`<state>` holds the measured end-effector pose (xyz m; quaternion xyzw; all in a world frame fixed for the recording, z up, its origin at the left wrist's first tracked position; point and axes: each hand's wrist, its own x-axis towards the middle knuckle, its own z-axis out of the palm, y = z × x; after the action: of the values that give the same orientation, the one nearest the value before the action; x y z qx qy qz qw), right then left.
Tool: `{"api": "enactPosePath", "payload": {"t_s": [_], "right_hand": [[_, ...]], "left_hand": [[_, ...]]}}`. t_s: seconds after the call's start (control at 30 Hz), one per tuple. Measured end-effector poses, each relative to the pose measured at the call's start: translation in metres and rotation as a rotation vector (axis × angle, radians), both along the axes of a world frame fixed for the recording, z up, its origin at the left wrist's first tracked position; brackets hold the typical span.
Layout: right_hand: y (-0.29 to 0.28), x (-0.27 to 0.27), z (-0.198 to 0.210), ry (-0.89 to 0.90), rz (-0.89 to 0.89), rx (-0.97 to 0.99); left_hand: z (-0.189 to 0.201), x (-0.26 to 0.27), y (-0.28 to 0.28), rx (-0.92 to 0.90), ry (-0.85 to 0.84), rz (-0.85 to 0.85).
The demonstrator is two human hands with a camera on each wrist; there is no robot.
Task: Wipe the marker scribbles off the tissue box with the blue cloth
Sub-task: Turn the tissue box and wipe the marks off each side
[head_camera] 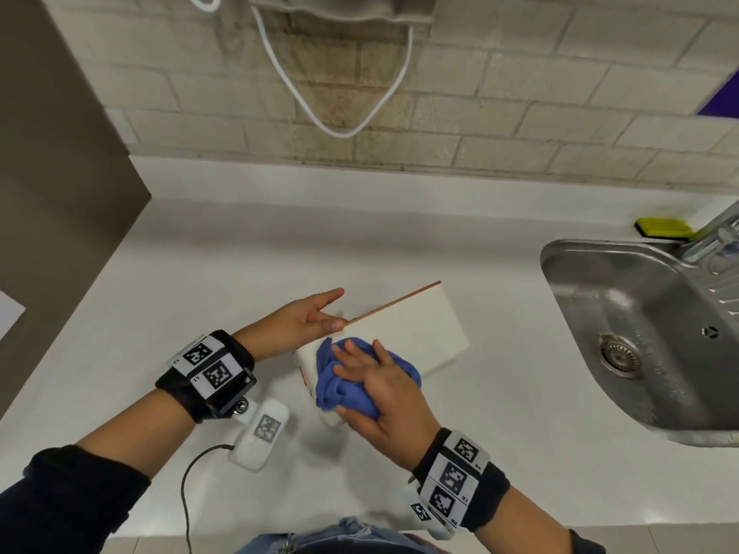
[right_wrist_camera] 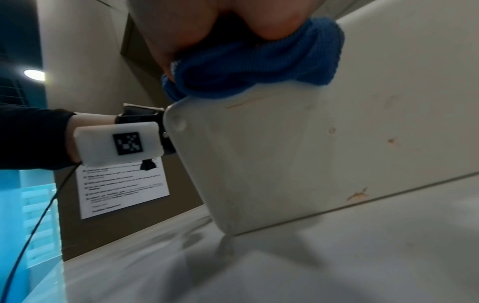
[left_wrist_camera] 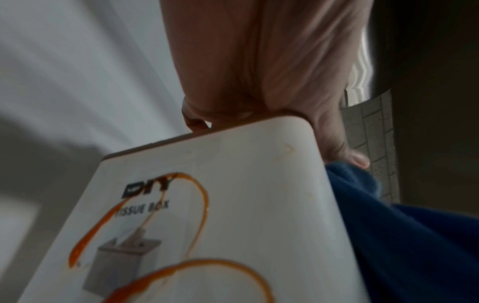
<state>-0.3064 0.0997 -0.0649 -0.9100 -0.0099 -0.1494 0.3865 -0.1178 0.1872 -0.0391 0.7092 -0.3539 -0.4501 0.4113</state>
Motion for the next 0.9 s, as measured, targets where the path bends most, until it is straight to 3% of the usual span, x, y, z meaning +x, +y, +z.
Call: {"api": "enactPosePath", "payload": {"t_s": [0.17, 0.27, 0.4, 0.53, 0.57, 0.7, 0.9], "right_hand": [[0.0, -0.002, -0.007, 0.025, 0.181, 0.017], [-0.008, -0.007, -0.003, 0.064, 0.192, 0.115], [-0.033, -0.026, 0.019, 0.138, -0.002, 0.498], [-0.071, -0.035, 0.032, -0.191, -0.383, 0.936], [-0.077, -0.035, 0.036, -0.271, -0.44, 0.965], [-0.079, -0.029, 0.04, -0.385, -0.681, 0.761], [-0.035, -0.023, 0.007, -0.189, -0.502, 0.54]], "left_hand": [[0.004, 0.001, 0.0, 0.032, -0.011, 0.001], [0.005, 0.002, -0.001, 0.048, 0.019, 0.003], [0.006, 0.001, 0.0, 0.041, 0.06, 0.035], [0.006, -0.002, 0.0, 0.062, 0.038, 0.021], [0.006, -0.002, 0.0, 0.066, 0.023, 0.021], [0.006, -0.005, -0.002, 0.061, -0.015, 0.036], [0.011, -0.012, 0.007, 0.08, 0.002, -0.071]]}}
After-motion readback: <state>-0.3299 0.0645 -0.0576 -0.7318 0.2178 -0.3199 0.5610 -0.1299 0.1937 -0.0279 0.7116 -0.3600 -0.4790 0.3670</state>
